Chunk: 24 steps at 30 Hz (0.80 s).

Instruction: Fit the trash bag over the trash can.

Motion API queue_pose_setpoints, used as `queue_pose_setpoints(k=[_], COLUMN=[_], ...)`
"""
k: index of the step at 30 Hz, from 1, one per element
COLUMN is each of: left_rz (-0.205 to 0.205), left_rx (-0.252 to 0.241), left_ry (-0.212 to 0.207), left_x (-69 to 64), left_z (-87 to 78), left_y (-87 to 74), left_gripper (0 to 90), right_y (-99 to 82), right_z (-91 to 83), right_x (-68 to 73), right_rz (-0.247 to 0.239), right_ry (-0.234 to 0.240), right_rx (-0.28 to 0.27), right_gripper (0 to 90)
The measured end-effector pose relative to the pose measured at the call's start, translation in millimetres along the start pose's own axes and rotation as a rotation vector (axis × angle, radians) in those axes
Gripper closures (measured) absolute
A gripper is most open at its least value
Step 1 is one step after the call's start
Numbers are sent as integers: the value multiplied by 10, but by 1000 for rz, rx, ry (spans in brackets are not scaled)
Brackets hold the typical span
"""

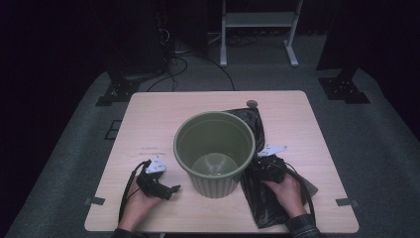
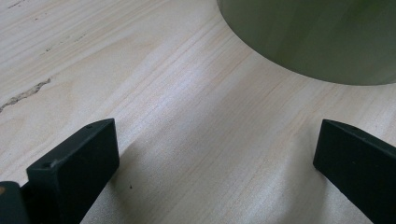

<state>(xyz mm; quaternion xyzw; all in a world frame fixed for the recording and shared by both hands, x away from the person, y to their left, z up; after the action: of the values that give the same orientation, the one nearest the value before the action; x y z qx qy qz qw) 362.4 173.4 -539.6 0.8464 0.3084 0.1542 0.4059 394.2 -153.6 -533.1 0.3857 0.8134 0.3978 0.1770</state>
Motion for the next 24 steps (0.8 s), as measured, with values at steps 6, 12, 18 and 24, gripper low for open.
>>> queue_pose_setpoints(k=[6,12,18,24], left_rz=[0,0,0,0], left_rx=[0,0,0,0], left_ry=[0,0,0,0], left_x=[0,0,0,0], left_z=[0,0,0,0], left_y=[0,0,1,1], left_gripper=[0,0,0,0], right_y=[-9,-41,-19,56], right_z=[-28,-72,-189,-396], right_x=[11,2,20,89], right_rz=[-9,0,-24,-44], right_ry=[17,64,117,189], right_rx=[-1,9,3,-39], right_gripper=[735,877,887,887])
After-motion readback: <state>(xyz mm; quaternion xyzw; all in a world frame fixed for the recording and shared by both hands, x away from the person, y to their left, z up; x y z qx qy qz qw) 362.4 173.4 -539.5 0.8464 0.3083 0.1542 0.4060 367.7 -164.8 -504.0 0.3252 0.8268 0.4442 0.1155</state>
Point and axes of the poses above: each handheld gripper's, and its own axes: z roughly forward along the jaws, y roughly out of its top, x roughly to its left, the point moved 8 cm from there along z, roughly forward along the jaws, and after that the axes turned 6 degrees about -x, right-handed, at the moved point
